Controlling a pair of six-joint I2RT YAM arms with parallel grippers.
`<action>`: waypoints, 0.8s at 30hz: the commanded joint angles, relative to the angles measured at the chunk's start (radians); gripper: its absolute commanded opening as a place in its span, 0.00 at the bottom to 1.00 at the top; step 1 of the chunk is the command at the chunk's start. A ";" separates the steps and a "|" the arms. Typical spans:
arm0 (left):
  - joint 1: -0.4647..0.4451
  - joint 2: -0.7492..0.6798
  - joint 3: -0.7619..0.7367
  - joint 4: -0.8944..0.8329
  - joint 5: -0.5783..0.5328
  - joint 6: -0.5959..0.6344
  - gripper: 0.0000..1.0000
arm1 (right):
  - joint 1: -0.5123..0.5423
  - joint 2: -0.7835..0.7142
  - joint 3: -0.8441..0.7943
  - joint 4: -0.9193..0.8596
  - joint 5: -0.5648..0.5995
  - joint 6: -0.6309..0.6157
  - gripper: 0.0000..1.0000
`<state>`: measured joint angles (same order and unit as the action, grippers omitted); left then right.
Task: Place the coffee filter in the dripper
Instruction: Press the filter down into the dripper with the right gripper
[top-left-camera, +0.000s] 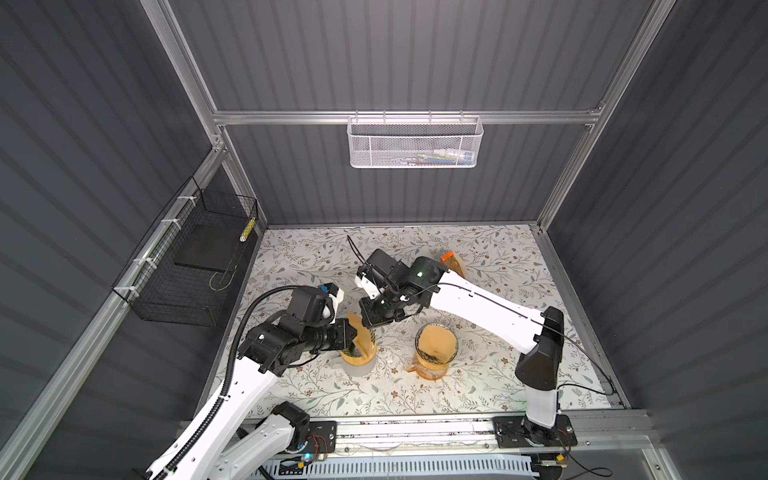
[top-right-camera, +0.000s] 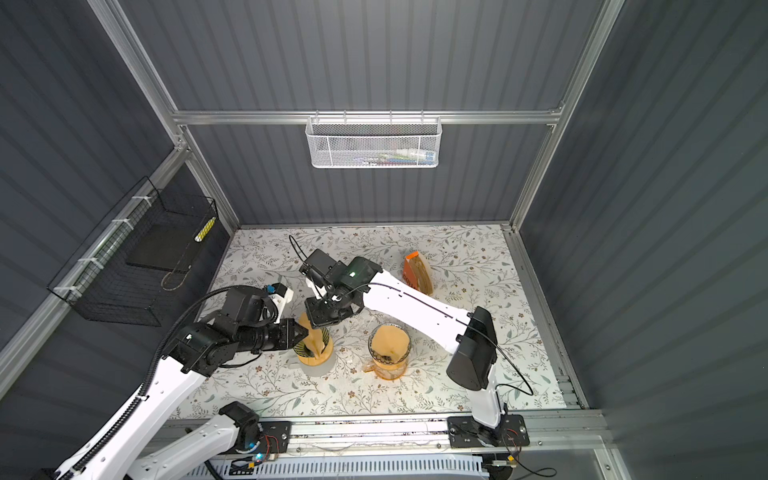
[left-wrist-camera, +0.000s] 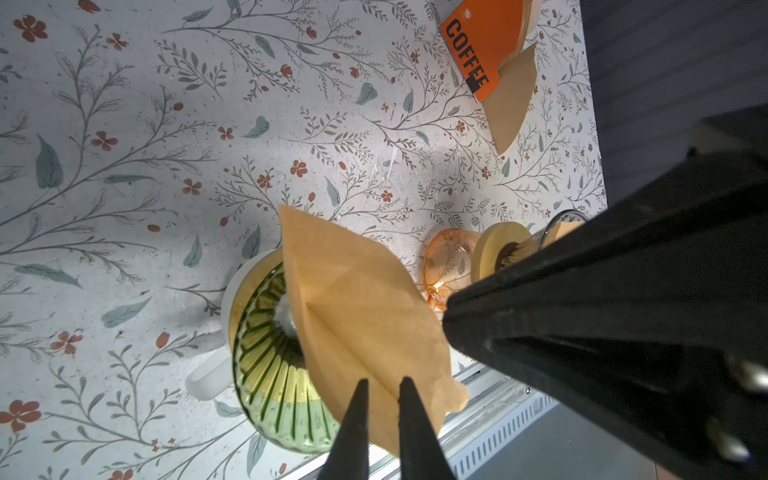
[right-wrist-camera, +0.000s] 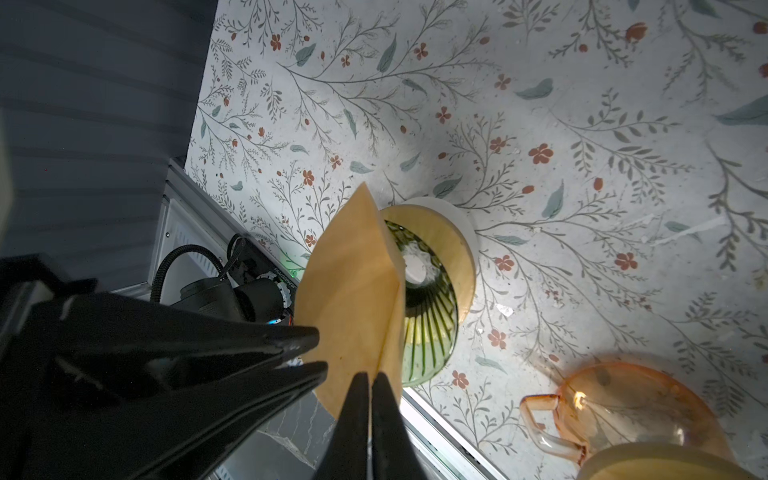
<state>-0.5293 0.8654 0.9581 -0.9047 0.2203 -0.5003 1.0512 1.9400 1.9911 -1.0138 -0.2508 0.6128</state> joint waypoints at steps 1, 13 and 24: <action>-0.001 -0.017 -0.010 -0.034 -0.017 0.008 0.16 | 0.007 0.023 -0.009 0.010 -0.024 -0.027 0.09; -0.001 -0.030 -0.044 -0.037 -0.039 -0.013 0.16 | 0.013 0.017 -0.109 0.077 -0.056 -0.045 0.08; -0.001 -0.031 -0.061 -0.052 -0.083 -0.021 0.15 | 0.010 0.007 -0.142 0.126 -0.061 -0.063 0.08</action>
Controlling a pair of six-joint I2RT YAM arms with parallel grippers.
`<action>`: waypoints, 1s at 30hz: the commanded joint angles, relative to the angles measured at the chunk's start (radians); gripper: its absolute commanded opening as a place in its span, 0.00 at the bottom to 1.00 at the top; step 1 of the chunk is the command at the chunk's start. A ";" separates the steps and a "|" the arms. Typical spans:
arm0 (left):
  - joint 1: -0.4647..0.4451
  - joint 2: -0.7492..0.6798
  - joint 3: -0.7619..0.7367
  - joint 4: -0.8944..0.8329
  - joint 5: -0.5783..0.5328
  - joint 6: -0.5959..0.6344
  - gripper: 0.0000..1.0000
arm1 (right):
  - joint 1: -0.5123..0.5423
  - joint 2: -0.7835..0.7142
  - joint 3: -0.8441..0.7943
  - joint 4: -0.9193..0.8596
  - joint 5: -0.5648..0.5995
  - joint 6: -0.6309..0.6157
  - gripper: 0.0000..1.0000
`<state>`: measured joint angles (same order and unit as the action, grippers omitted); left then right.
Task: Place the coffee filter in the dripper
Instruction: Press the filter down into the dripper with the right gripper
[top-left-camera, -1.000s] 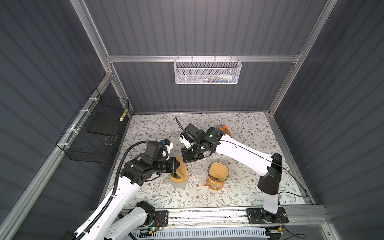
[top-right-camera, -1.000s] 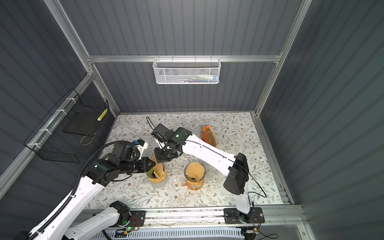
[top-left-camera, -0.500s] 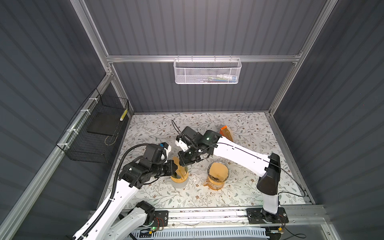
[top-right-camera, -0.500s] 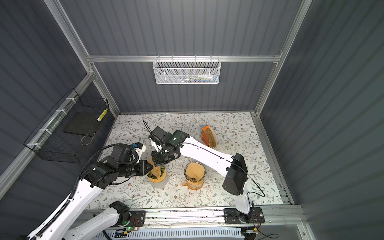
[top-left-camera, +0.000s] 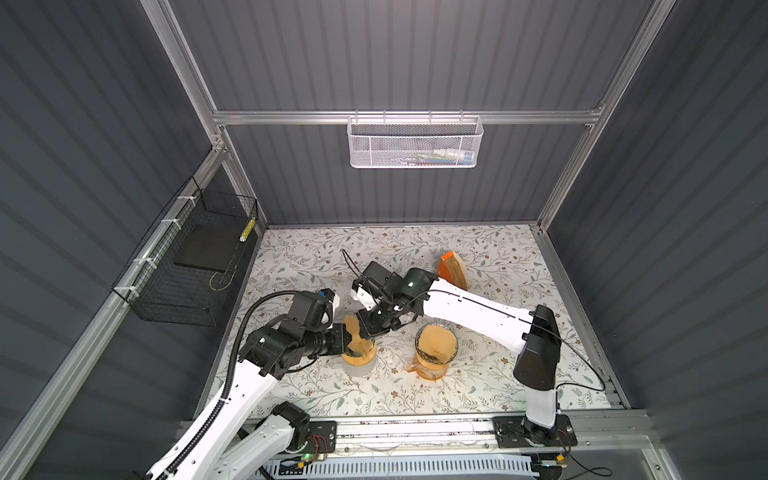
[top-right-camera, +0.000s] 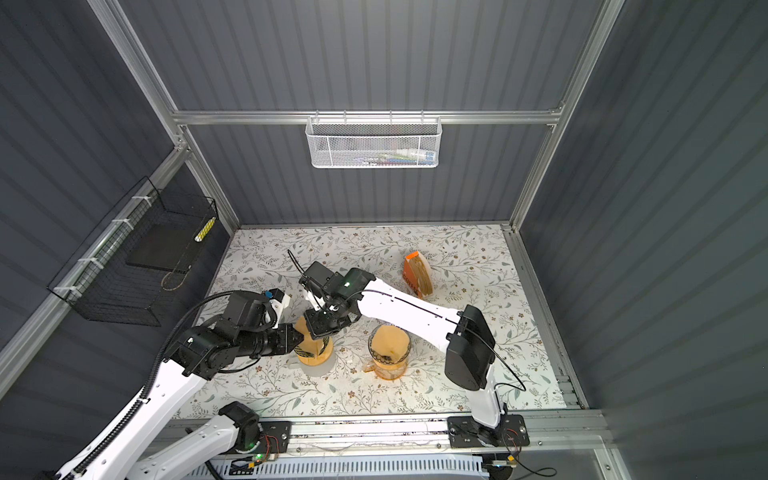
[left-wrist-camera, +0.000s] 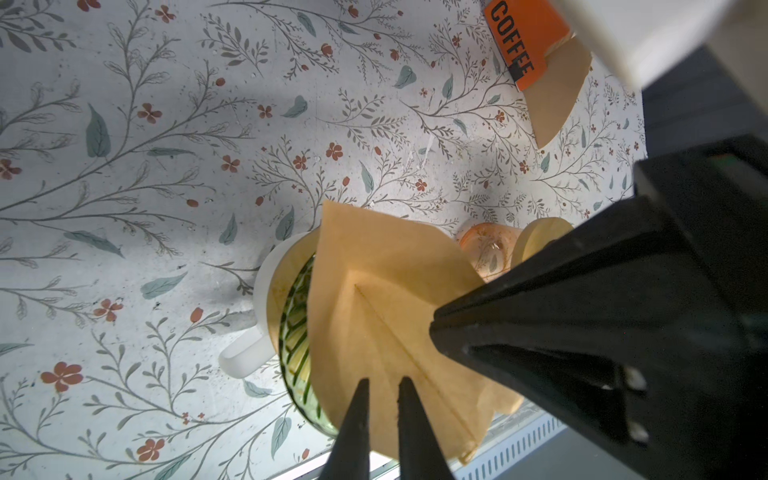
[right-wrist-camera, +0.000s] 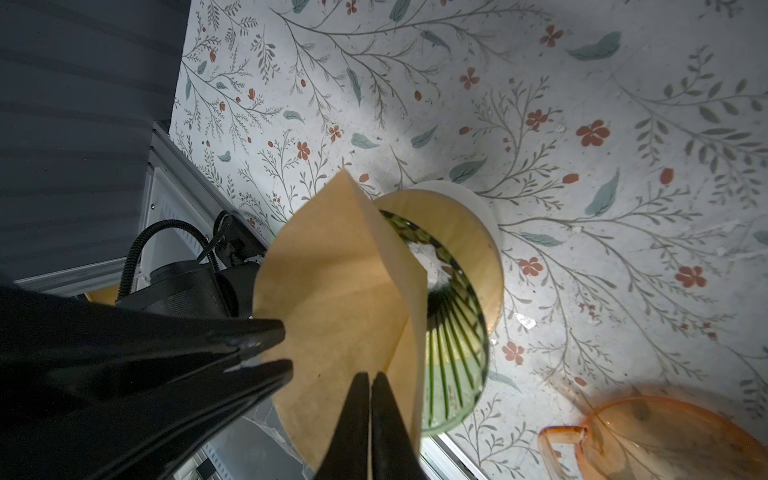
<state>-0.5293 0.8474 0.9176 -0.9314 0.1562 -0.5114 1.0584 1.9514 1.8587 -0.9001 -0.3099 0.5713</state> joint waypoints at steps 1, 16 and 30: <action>-0.001 -0.015 -0.025 -0.021 -0.021 -0.010 0.15 | 0.003 -0.005 -0.013 0.017 0.001 -0.028 0.08; -0.001 -0.027 -0.062 0.004 -0.060 -0.019 0.15 | -0.038 -0.068 -0.142 0.135 -0.011 -0.038 0.08; -0.001 0.000 -0.077 0.018 -0.095 -0.056 0.15 | -0.049 -0.068 -0.164 0.164 -0.015 -0.048 0.08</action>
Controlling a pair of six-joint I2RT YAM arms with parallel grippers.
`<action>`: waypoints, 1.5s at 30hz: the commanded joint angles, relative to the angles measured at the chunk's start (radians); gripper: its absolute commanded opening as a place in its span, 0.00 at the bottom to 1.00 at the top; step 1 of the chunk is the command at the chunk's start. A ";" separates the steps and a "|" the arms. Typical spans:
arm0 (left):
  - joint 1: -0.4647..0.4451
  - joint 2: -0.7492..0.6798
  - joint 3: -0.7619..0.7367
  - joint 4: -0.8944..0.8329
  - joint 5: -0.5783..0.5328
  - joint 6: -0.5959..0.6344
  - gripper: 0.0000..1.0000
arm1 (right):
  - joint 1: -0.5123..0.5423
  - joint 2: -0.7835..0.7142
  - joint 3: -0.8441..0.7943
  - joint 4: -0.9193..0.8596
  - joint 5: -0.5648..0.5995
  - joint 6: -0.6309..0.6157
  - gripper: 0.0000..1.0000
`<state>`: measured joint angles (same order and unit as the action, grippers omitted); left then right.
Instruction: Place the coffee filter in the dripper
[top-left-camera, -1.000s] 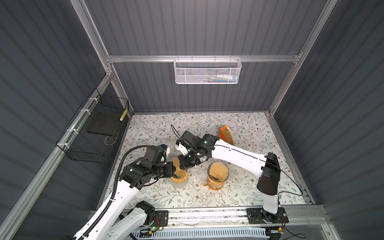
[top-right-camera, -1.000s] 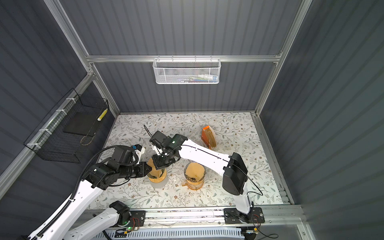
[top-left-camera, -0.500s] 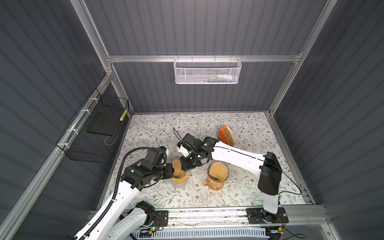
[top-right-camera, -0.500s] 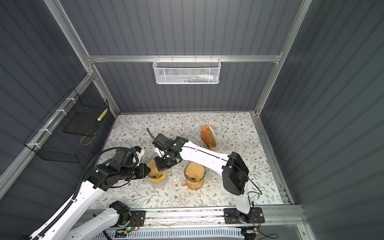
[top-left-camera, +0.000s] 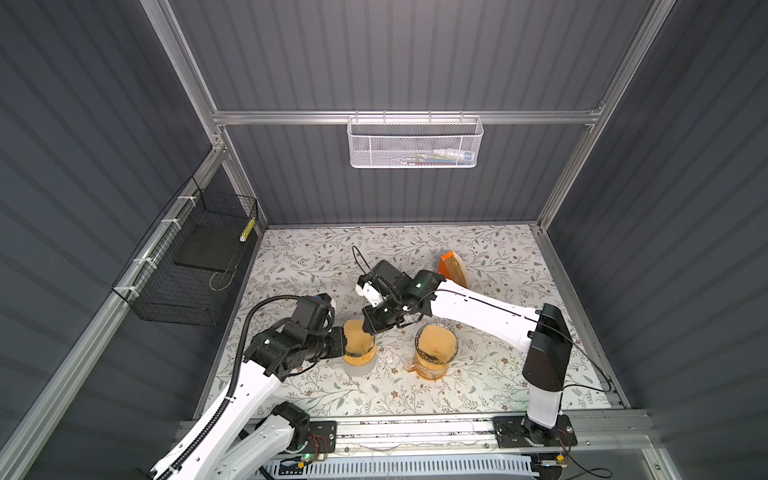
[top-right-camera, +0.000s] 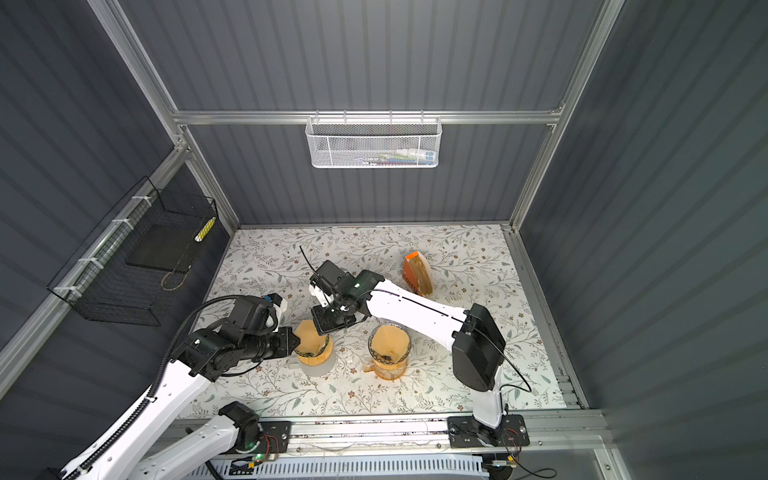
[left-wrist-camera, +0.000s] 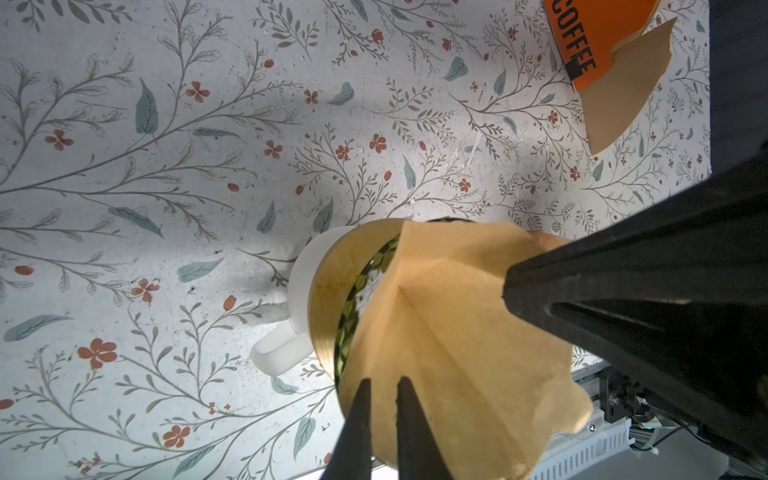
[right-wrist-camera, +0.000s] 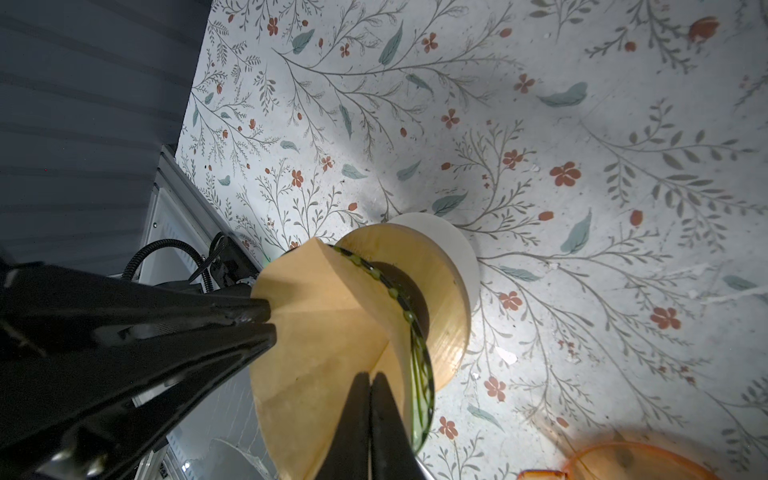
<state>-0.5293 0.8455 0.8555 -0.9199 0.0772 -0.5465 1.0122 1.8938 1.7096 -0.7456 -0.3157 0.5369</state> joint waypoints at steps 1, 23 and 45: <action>-0.001 0.003 -0.017 0.009 -0.016 -0.023 0.15 | -0.003 -0.009 -0.018 0.009 -0.008 -0.015 0.08; -0.001 0.001 -0.033 0.024 -0.029 -0.047 0.14 | -0.006 0.003 -0.058 0.035 -0.040 -0.013 0.08; -0.001 -0.030 0.015 0.034 -0.047 -0.048 0.15 | -0.004 -0.032 -0.062 0.041 -0.032 -0.017 0.08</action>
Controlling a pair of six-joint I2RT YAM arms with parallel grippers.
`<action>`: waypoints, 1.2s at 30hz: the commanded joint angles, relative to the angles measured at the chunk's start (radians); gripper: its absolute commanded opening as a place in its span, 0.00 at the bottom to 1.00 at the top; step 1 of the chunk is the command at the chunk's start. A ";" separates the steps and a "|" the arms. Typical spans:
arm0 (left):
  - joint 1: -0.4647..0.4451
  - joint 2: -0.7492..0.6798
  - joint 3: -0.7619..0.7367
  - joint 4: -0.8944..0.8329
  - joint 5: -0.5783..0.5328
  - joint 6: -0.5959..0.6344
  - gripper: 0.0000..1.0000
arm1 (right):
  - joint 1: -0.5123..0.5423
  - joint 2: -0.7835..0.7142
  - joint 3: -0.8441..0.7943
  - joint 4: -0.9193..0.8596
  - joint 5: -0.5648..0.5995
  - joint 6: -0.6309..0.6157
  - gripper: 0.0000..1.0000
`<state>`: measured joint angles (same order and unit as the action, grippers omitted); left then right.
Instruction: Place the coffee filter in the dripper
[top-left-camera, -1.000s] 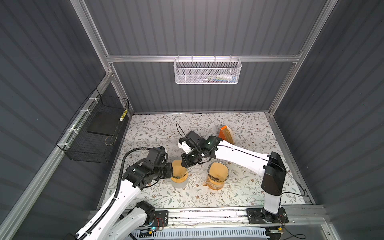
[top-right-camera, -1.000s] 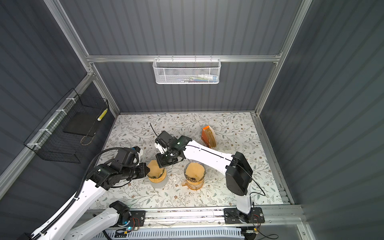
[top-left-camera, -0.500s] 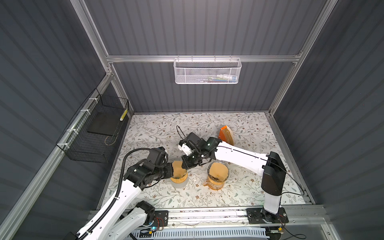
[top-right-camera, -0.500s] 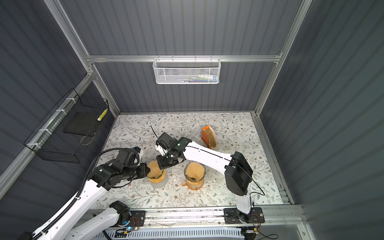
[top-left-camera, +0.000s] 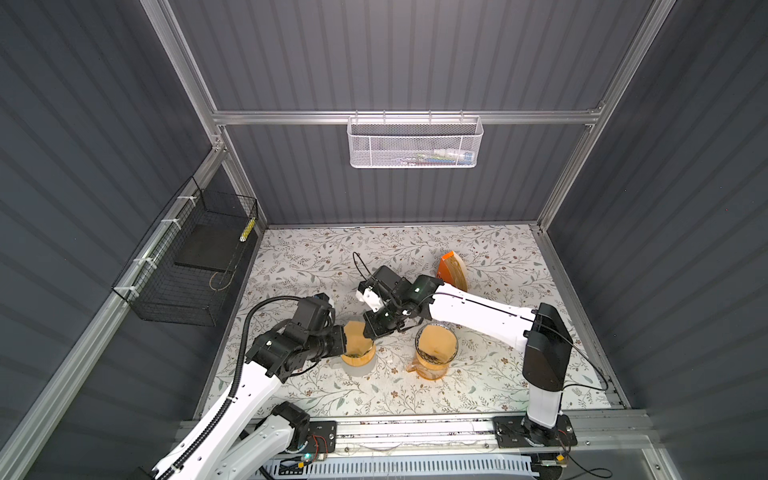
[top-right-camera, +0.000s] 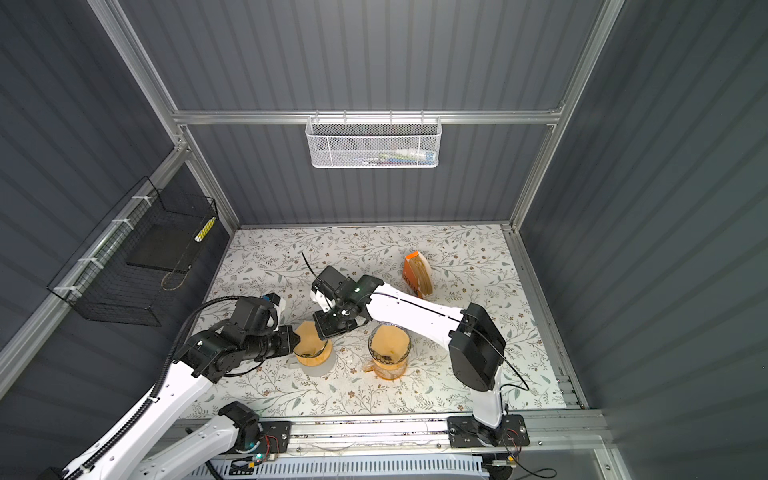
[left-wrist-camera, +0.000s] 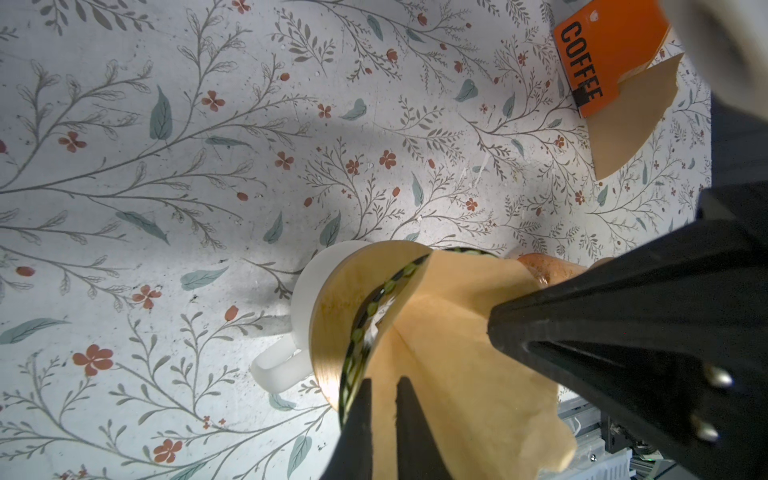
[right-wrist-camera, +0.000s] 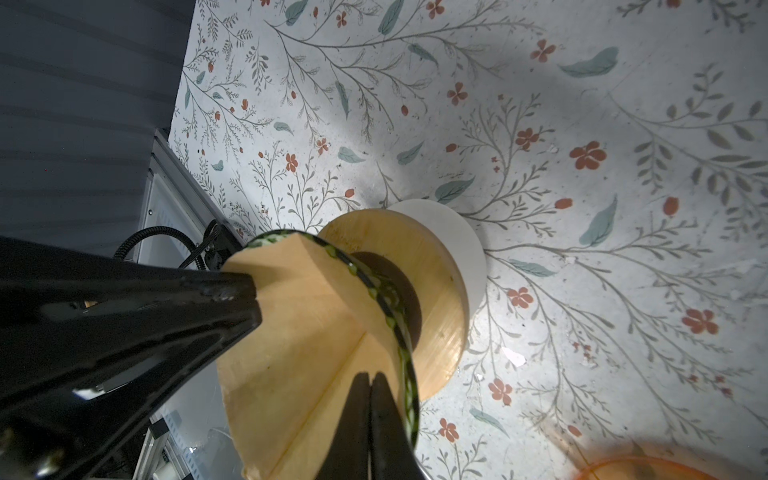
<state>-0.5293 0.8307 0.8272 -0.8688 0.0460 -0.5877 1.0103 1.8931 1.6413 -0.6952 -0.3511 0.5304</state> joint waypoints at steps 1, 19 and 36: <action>-0.001 -0.018 0.052 -0.018 -0.017 -0.005 0.15 | -0.003 -0.034 0.011 -0.010 0.002 -0.010 0.08; -0.001 -0.031 0.078 -0.040 -0.020 -0.006 0.15 | -0.007 -0.103 0.016 -0.020 0.006 -0.009 0.08; -0.001 -0.055 0.001 -0.032 -0.018 -0.037 0.15 | -0.032 -0.064 -0.029 -0.008 0.026 -0.033 0.08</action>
<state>-0.5293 0.7872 0.8429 -0.8963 0.0319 -0.6136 0.9813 1.8118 1.6226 -0.6975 -0.3275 0.5137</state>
